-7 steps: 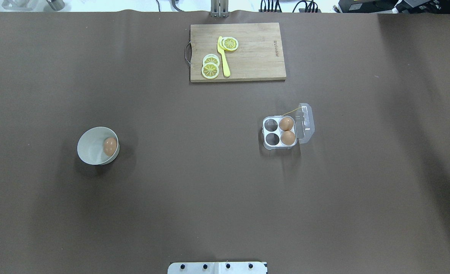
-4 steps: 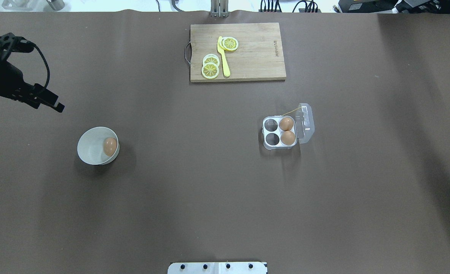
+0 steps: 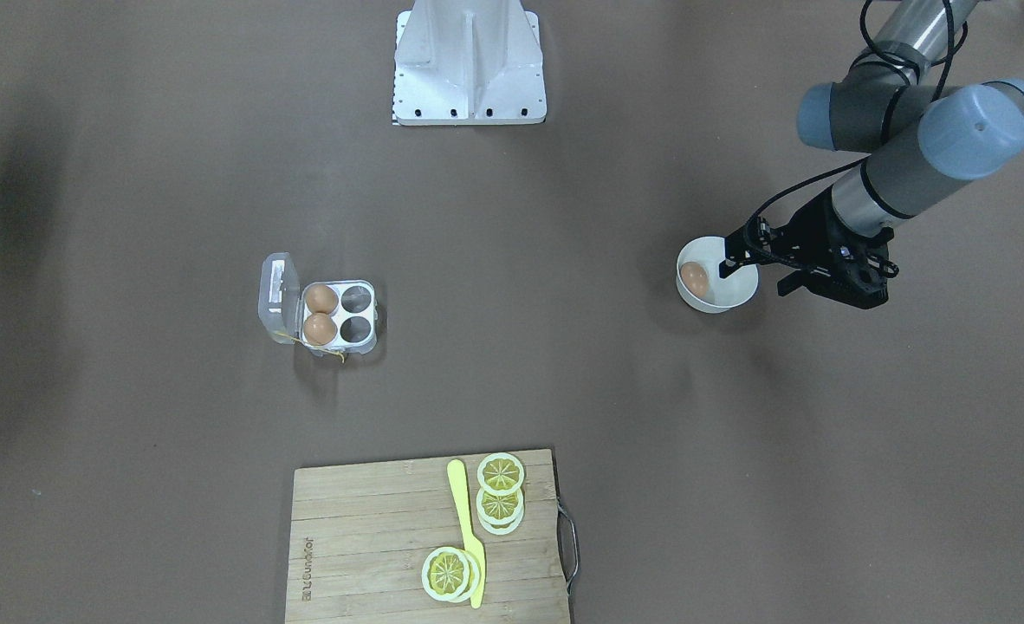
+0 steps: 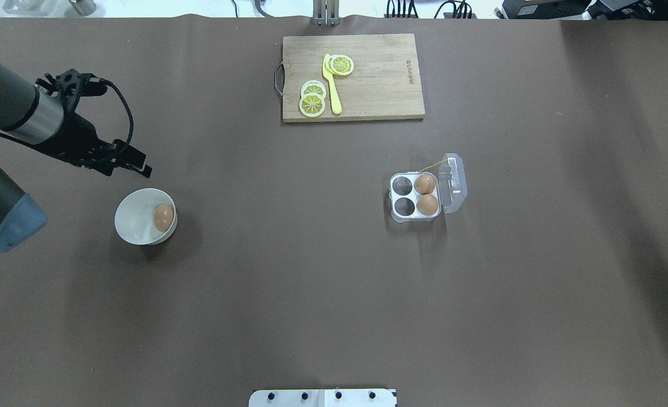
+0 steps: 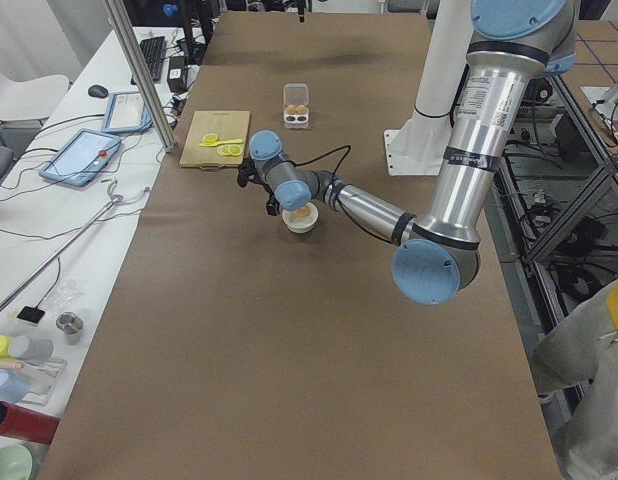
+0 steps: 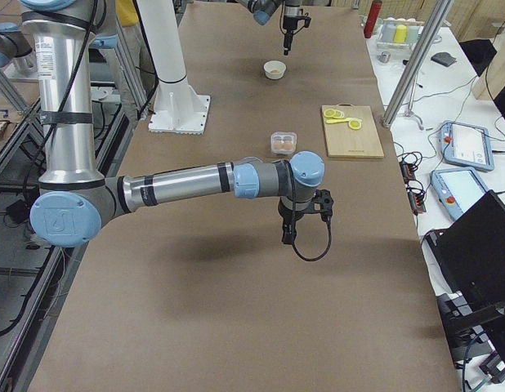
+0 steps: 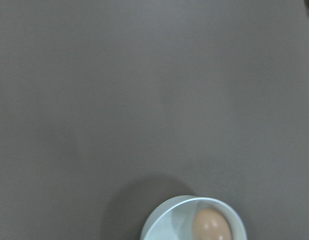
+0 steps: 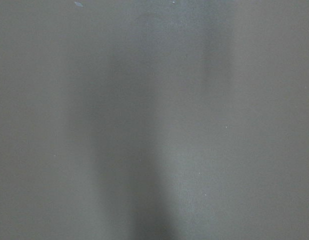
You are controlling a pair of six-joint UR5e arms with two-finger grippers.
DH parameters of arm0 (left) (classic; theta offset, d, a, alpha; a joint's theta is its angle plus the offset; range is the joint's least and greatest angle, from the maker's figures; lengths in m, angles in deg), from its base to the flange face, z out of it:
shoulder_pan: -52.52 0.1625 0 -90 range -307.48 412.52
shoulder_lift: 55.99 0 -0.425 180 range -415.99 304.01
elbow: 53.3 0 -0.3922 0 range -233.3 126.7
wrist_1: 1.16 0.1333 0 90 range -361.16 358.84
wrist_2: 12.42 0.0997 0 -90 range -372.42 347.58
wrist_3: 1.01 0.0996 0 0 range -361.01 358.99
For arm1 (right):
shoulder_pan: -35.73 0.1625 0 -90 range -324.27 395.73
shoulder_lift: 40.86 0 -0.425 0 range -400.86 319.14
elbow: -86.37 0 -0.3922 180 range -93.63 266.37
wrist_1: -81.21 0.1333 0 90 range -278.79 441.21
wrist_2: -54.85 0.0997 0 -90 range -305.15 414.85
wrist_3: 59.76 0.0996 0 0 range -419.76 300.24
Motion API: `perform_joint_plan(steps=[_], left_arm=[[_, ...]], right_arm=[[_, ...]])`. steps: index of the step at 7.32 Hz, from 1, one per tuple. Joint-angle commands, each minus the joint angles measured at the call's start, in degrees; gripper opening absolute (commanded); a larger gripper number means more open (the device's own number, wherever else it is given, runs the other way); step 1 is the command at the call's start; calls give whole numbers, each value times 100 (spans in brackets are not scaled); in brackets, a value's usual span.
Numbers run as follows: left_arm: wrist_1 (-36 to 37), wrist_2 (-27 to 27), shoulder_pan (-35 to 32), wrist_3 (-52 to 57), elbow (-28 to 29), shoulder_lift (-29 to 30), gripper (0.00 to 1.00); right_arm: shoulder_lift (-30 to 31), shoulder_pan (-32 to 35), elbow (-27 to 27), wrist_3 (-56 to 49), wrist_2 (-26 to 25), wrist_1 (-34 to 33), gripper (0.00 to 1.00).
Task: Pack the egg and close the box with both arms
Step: 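Move the left gripper over the white bowl and lower toward the egg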
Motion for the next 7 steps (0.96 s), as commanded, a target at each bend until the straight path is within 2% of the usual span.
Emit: perform_joint_plan(steps=[1, 3, 7], left_arm=[[-35, 431, 229, -277, -30, -54, 97], [-44, 862, 554, -540, -39, -282, 97], [-588, 873, 888, -848, -126, -565, 93]], right_arm=[[12, 0, 3, 0, 6, 0, 100], [12, 0, 46, 0, 6, 9, 100], [3, 0, 91, -18, -3, 9, 100]])
